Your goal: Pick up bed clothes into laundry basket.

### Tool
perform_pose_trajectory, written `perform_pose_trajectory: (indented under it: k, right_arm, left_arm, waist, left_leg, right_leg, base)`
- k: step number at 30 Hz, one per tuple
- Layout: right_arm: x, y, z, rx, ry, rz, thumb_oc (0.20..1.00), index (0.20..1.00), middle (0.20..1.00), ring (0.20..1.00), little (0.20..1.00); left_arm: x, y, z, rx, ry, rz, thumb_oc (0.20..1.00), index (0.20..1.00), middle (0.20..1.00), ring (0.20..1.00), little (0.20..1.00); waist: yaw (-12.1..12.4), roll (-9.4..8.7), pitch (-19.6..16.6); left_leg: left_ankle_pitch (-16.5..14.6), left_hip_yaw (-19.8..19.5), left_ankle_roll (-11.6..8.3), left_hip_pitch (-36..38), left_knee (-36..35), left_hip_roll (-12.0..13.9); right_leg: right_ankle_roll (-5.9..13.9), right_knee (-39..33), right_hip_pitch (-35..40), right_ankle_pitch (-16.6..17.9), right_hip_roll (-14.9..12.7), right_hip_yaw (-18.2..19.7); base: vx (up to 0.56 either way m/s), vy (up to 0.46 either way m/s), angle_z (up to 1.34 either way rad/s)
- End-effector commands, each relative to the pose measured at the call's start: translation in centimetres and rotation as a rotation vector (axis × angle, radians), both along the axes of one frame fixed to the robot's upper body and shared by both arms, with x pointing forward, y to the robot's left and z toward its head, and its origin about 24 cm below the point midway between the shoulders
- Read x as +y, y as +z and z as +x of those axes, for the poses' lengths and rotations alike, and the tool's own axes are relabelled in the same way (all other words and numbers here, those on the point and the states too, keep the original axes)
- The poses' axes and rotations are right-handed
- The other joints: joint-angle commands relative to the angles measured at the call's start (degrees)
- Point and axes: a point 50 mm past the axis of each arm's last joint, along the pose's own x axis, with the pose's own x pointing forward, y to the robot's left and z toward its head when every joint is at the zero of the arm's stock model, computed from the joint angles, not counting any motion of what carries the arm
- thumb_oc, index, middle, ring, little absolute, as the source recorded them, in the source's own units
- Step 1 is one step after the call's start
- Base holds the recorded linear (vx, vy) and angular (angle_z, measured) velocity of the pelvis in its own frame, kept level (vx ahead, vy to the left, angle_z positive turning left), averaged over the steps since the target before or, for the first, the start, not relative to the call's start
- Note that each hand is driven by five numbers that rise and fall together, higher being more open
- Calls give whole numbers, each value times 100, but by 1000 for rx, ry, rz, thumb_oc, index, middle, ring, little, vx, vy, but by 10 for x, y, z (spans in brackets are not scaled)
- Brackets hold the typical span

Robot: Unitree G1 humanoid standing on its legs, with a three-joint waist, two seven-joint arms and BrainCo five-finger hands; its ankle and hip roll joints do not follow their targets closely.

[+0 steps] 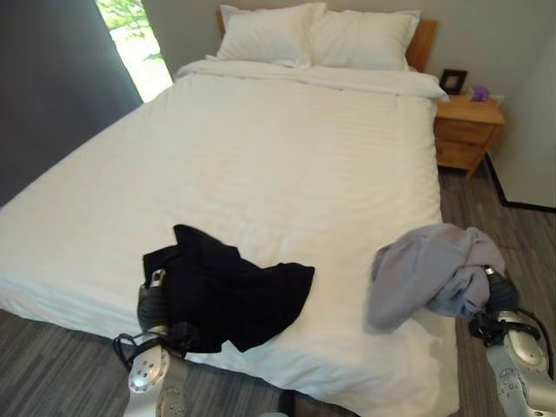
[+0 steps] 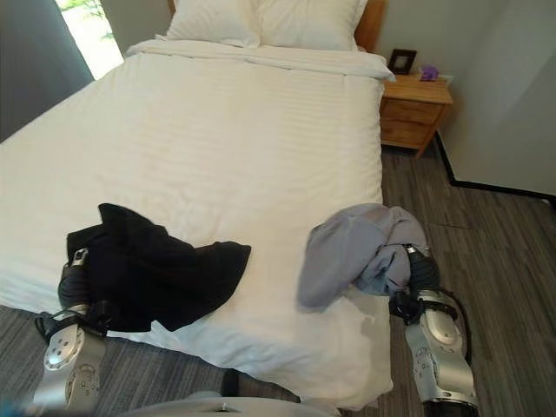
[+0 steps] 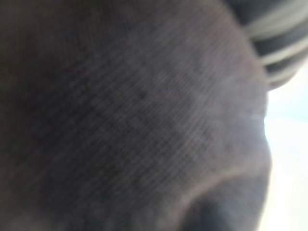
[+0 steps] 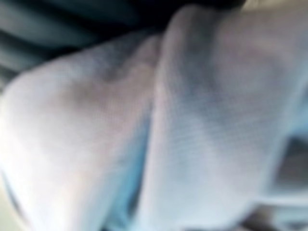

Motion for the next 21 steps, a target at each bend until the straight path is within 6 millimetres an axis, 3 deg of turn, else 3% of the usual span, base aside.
perform_pose_trajectory:
  k: [1, 6, 8, 10, 11, 12, 14, 15, 16, 19, 20, 21]
  right_arm:
    - [-2, 38, 16, -202, 9, -63, 200, 200, 200, 200, 200]
    - [-11, 41, 13, -209, -56, -82, 200, 200, 200, 200, 200]
    - [-15, 48, 14, -239, -71, -96, 200, 200, 200, 200, 200]
    - [-11, 60, 24, -295, -63, -107, 200, 200, 200, 200, 200]
    - [-11, 64, 29, -319, -63, -97, 200, 200, 200, 200, 200]
    - [-11, 65, 29, -321, -63, -97, 200, 200, 200, 200, 200]
    - [-13, 67, 27, -337, -85, -100, 200, 200, 200, 200, 200]
    - [-21, 67, 19, -338, -131, -104, 200, 200, 200, 200, 200]
    - [-21, 66, 18, -337, -132, -103, 200, 200, 200, 200, 200]
    - [-25, 61, 8, -316, -165, -103, 200, 200, 200, 200, 200]
    - [-24, 58, 6, -312, -178, -105, 200, 200, 200, 200, 200]
    - [-18, 57, 5, -314, -165, -96, 200, 200, 200, 200, 200]
  left_arm:
    - [12, 34, 11, -144, 5, 135, 200, 200, 200, 200, 200]
    - [14, 38, 14, -165, 24, 136, 200, 200, 200, 200, 200]
    - [19, 50, 19, -203, 35, 177, 200, 200, 200, 200, 200]
    - [27, 72, 22, -277, 84, 260, 200, 200, 200, 200, 200]
    - [31, 85, 20, -333, 124, 279, 200, 200, 200, 200, 200]
    - [32, 85, 20, -334, 125, 279, 200, 200, 200, 200, 200]
    - [35, 94, 19, -367, 142, 314, 200, 200, 200, 200, 200]
    - [37, 100, 18, -389, 136, 332, 200, 200, 200, 200, 200]
    - [37, 100, 18, -389, 135, 333, 200, 200, 200, 200, 200]
    - [34, 109, 21, -396, 85, 387, 200, 200, 200, 200, 200]
    - [33, 113, 23, -399, 63, 415, 200, 200, 200, 200, 200]
    - [32, 119, 23, -414, 49, 434, 200, 200, 200, 200, 200]
  waist:
    - [49, -97, -41]
    - [-28, -63, -30]
    - [-73, -108, 75]
    - [44, -177, 216]
    - [75, -239, 227]
    - [91, -256, 222]
    - [48, -251, 218]
    - [-126, -230, 186]
    - [-93, -229, 169]
    - [-243, -267, 234]
    - [-253, -267, 322]
    - [-70, -134, 491]
  left_leg:
    - [-585, 522, 35, 639, 100, -42]
    - [-680, 521, 16, 670, 186, -2]
    - [-810, 447, -27, 491, 666, -24]
    - [-998, -641, -56, 289, 1152, -394]
    - [-1200, -1383, 35, 337, 1340, -616]
    - [-1175, -1362, 35, 310, 1341, -634]
    - [-1418, -1841, 189, 461, 1330, -754]
    - [-1386, -1678, 311, 584, 815, -673]
    - [-1344, -1651, 316, 620, 723, -652]
    - [-1186, -1127, 433, 771, 366, -680]
    - [-1163, -895, 471, 748, 360, -688]
    - [-1038, -364, 444, 590, 465, -544]
  right_leg:
    - [63, 389, -653, 242, -131, -303]
    - [46, 528, -666, 115, -112, -219]
    - [20, 526, -694, 138, -139, -119]
    - [-11, 645, -1050, 310, -38, 430]
    - [72, 681, -1363, 527, 158, 1111]
    - [79, 677, -1391, 553, 144, 1137]
    - [171, 668, -1634, 752, 351, 1640]
    - [269, 529, -1783, 938, 430, 1764]
    - [273, 509, -1788, 959, 444, 1791]
    - [568, 379, -1991, 1272, 446, 2061]
    - [632, 467, -2100, 1314, 420, 1921]
    - [413, 874, -2110, 814, 75, 704]
  base:
    - [0, 0, 0]
    - [21, -7, 0]
    - [-62, -4, -10]
    - [-143, 17, -47]
    - [-94, 23, -142]
    - [-88, 62, -200]
    - [-110, 140, -204]
    - [-121, 157, -163]
    - [-169, 176, -129]
    - [-152, 181, -120]
    - [-405, 116, -132]
    - [-380, 48, -136]
